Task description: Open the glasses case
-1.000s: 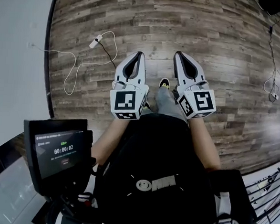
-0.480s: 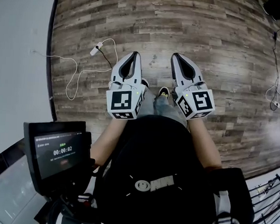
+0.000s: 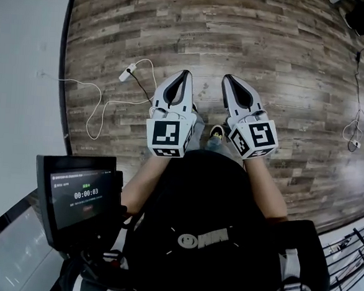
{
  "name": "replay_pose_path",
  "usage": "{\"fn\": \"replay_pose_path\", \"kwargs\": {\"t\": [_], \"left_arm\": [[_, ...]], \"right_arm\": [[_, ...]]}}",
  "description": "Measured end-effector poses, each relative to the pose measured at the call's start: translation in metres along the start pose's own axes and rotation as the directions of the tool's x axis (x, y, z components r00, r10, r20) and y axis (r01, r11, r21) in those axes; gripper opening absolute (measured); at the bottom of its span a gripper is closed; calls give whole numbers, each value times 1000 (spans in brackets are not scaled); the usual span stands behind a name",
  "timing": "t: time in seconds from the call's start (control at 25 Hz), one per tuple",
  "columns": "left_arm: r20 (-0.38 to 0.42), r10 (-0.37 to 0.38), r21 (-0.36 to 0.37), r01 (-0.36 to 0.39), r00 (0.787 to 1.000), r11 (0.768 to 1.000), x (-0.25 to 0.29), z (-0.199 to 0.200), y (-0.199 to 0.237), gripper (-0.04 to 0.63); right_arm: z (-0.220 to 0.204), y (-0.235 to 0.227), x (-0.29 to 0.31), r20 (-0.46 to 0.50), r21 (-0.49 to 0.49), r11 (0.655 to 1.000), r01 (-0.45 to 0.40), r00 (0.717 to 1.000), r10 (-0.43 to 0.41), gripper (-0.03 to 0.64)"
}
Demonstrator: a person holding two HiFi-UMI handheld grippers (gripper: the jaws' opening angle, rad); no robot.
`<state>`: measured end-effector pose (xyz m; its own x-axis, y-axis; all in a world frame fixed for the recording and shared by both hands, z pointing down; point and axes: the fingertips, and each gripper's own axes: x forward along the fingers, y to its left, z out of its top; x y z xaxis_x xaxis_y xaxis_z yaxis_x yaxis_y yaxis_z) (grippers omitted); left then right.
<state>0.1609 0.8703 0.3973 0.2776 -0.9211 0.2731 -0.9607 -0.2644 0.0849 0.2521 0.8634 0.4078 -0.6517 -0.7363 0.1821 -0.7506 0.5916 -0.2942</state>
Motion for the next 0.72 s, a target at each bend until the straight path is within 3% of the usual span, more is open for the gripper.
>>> {"fn": "replay_pose_path", "kwargs": {"t": [0.36,0.72], "left_arm": [[12,-18,-34,19,1000,999,47,20,77,0],[10,-17,-44,17,1000,999,97,35,95,0]], "right_arm": [[27,5,88,-2,-35,999,26,1000,-26,5],[48,-28,130,4,-35,999,37,999,-37,5]]}}
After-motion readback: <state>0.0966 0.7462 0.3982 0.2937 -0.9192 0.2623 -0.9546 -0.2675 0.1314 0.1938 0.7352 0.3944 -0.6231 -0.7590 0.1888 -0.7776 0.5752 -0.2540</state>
